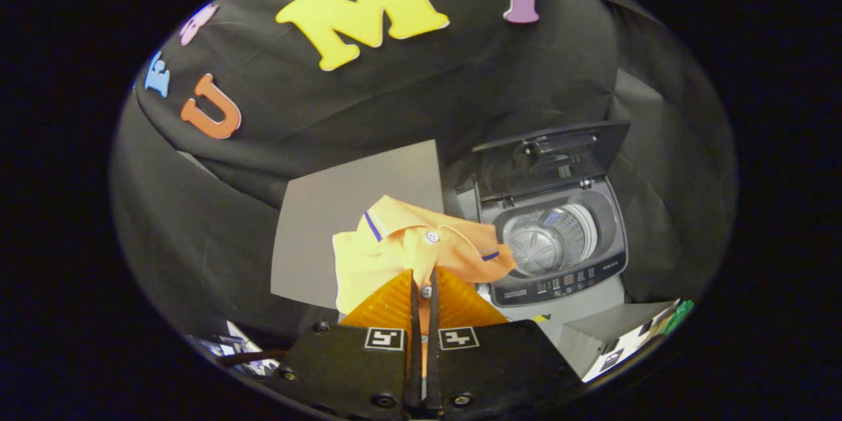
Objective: Put the clothes into the washing machine and then close the washing machine lid.
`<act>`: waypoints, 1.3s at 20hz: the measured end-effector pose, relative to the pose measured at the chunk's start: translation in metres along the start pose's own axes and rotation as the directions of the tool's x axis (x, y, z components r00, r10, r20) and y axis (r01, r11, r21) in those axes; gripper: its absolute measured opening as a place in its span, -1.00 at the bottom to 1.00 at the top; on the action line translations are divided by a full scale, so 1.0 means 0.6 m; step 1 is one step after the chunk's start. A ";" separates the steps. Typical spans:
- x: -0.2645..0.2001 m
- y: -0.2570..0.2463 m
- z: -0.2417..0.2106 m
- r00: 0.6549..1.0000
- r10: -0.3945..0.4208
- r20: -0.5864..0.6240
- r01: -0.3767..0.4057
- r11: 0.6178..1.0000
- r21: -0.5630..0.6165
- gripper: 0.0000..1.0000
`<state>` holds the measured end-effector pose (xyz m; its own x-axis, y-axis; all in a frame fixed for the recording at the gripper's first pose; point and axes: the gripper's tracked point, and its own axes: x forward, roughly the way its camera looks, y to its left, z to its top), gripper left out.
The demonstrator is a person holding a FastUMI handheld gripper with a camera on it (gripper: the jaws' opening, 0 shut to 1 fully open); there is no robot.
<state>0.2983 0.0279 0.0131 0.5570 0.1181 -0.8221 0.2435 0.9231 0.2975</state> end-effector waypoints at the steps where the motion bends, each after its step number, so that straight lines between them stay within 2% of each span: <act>1: -0.007 -0.016 0.003 1.000 0.010 -0.001 -0.010 1.000 0.005 -0.88; 12: -0.026 -0.158 0.083 0.997 0.052 0.062 -0.054 0.998 0.030 -0.88; 17: -0.022 -0.210 0.096 0.996 0.060 0.072 -0.064 0.997 0.042 -0.88; 21: -0.003 -0.251 0.095 0.997 0.038 0.072 -0.043 0.997 0.071 -0.88; 26: 0.036 -0.279 0.085 0.996 -0.003 0.092 0.000 0.999 0.034 -0.88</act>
<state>0.3098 -0.1427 -0.0299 0.6270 0.0812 -0.7748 0.2699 0.9103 0.3139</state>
